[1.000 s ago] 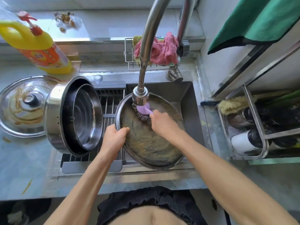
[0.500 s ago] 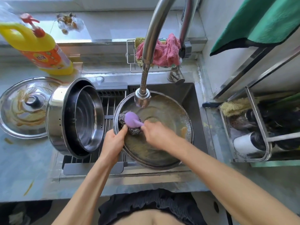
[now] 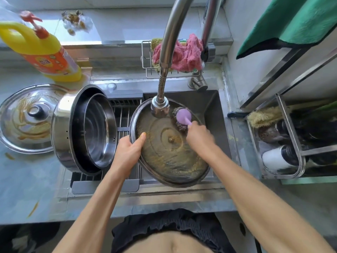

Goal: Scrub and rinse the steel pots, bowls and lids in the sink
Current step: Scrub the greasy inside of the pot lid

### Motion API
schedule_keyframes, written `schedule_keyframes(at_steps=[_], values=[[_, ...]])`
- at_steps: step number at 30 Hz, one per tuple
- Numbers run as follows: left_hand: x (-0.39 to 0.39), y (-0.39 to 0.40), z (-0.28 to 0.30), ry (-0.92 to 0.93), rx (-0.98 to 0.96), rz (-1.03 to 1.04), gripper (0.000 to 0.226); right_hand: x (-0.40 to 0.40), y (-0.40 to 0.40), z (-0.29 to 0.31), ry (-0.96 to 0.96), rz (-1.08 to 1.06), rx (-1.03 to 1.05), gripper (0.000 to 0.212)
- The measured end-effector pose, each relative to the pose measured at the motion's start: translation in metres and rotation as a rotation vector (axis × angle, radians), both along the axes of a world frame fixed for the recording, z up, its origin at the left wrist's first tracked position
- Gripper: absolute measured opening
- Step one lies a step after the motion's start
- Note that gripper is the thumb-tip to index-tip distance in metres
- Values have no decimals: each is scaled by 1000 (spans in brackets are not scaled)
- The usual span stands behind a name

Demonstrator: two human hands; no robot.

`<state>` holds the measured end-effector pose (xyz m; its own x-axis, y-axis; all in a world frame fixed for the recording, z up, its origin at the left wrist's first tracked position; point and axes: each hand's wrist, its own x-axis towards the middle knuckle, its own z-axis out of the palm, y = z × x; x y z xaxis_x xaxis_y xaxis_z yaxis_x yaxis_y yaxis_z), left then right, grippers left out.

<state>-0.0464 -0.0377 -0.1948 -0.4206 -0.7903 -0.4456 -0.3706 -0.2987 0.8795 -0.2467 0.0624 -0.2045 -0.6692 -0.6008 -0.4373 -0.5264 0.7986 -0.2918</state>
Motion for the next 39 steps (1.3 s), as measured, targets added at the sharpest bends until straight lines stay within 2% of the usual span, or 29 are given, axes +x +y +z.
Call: schedule_keyframes(at_steps=[2, 6, 11, 13, 15, 16, 20, 21, 24, 25, 29, 32, 37, 39], values=[[-6, 3, 1, -22, -40, -26, 14, 27, 1, 6, -27, 105, -87, 34], [-14, 1, 2, -113, -112, -124, 16, 12, -18, 18, -53, 63, -198, 36], [-28, -12, 9, -124, -224, -120, 19, 40, -7, 32, -137, 325, -307, 33], [-32, -15, 11, -120, -228, -144, 16, 18, -12, 25, -95, 221, -263, 36], [-29, -17, 8, -71, -136, -139, 14, -8, -15, 18, -34, 65, -193, 39], [-28, -14, 4, -56, -100, -128, 13, -12, -15, 17, 18, 55, -165, 39], [-24, -5, -8, -27, 16, -75, 14, 11, -18, 18, 75, 277, -206, 31], [-23, -3, -9, -11, 41, -55, 15, 0, -19, 15, 99, 241, -186, 31], [-19, -5, -6, -14, 15, -47, 17, -37, -15, 2, 131, 39, -62, 30], [-18, -6, -4, -19, 0, -36, 19, -35, -12, -2, 134, 33, -31, 29], [-16, -18, 3, 12, 2, 36, 20, -11, -2, -3, 106, 234, -12, 32], [-15, -21, 9, 37, -37, 35, 22, -47, 9, -6, 117, 49, 55, 30], [-18, -21, 6, 9, -83, 117, 25, -30, 29, -4, 1, 234, 116, 34], [-18, -22, 9, 21, -98, 137, 23, -47, 32, -2, 44, 131, 114, 36]])
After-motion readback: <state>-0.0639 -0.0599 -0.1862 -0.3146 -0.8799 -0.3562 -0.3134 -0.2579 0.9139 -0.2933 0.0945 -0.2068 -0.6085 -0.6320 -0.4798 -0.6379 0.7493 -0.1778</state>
